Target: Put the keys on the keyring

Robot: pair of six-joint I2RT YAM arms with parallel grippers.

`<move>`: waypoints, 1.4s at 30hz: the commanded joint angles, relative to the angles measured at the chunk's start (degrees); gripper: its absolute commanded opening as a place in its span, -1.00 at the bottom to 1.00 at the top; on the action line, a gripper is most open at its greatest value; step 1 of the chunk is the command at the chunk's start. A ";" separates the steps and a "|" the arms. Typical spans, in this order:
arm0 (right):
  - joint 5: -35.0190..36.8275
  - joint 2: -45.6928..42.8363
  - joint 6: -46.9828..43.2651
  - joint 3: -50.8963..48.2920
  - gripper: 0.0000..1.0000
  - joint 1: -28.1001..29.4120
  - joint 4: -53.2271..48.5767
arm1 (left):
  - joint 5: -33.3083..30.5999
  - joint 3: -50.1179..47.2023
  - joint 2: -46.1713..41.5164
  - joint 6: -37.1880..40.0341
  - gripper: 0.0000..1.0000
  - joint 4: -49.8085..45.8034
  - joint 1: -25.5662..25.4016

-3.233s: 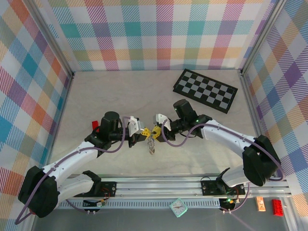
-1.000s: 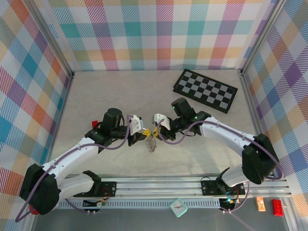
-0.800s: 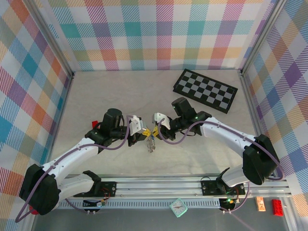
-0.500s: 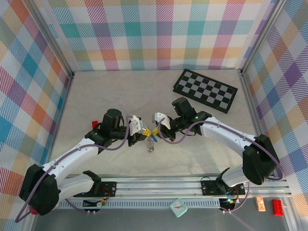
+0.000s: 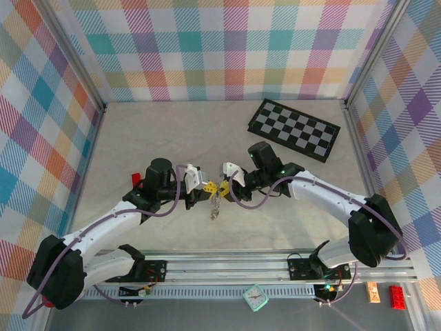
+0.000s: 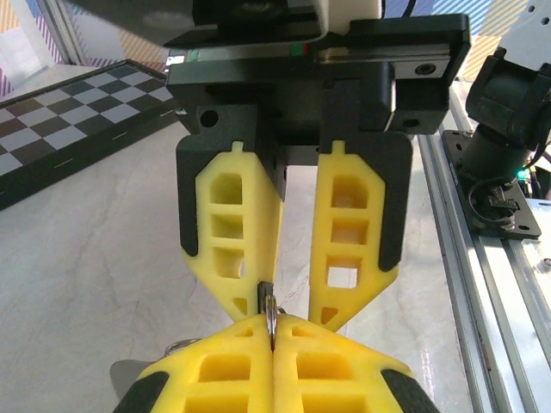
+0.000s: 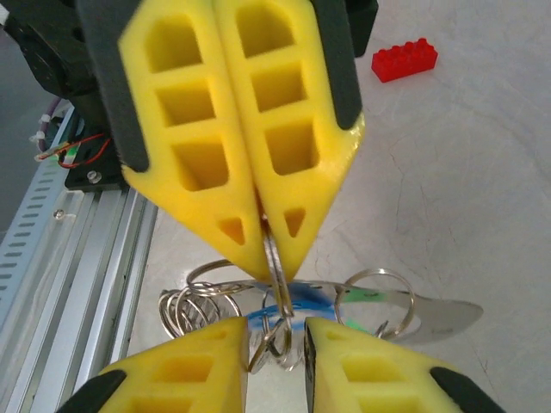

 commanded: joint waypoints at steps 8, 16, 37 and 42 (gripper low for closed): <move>-3.41 -1.39 2.86 -1.61 -0.53 -0.27 6.40 | 2.57 -0.78 -1.41 -1.08 -1.00 3.77 -0.31; -3.97 -0.42 5.62 -2.13 -0.92 -0.27 10.96 | 1.94 -0.87 -1.09 -2.74 -1.00 5.01 -0.33; 7.57 3.60 -11.71 13.55 -1.00 3.22 -19.78 | -3.67 7.19 0.67 7.20 -0.66 -14.31 -0.31; 8.97 4.53 -13.40 16.32 -1.00 4.63 -22.46 | -3.67 7.98 1.47 7.72 -0.66 -15.30 -0.31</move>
